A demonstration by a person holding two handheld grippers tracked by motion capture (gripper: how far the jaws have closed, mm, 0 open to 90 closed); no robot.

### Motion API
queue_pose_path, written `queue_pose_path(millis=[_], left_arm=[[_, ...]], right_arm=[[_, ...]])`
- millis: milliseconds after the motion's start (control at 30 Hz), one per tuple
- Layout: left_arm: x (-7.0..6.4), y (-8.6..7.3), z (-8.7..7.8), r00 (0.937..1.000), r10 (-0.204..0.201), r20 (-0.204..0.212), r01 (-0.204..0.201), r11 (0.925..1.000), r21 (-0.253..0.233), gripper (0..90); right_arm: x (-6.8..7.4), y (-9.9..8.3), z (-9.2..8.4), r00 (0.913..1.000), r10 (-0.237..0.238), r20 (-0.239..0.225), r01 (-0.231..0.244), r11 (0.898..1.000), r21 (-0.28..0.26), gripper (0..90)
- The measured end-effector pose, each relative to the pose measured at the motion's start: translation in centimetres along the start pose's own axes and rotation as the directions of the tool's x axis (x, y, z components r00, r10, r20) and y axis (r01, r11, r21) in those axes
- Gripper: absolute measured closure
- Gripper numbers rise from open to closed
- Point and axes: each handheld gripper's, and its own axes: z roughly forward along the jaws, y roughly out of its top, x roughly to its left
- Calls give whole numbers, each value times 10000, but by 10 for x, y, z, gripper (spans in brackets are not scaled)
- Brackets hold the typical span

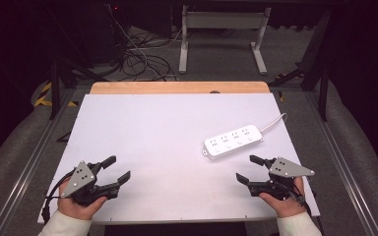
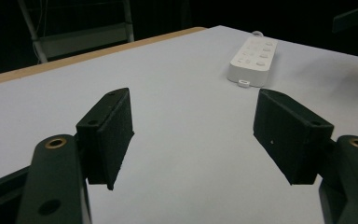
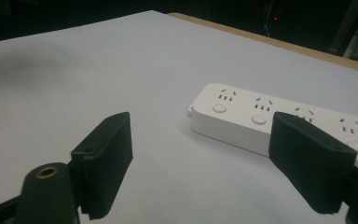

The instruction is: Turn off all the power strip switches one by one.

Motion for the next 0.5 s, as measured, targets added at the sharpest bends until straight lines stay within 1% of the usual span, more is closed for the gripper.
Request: queue_pose_path(millis=[33,100,300,367,433,500], left_arm=[[1,0,0,9999,104,-5,-104,9999,45,292],[0,0,0,10000,45,2,-45,10000,44,292],[-1,1,0,9998,196,3,-196,9998,27,291],[-2,0,0,9999,144,-8,-144,9999,23,292],[-2,1,-1,9998,197,-51,-197,9998,12,291],[-2,1,-1,9998,207,-49,-207,9998,23,292]], right_arm=[[0,0,0,10000,-17,25,17,10000,-14,226],[0,0,0,10000,-24,23,24,10000,-23,226],[0,0,-1,10000,2,35,-2,10000,-28,227],[0,0,0,10000,-34,52,34,10000,-29,227],[0,0,0,10000,-75,13,75,9999,-101,229],[0,1,0,9999,-149,42,149,9999,-61,231]])
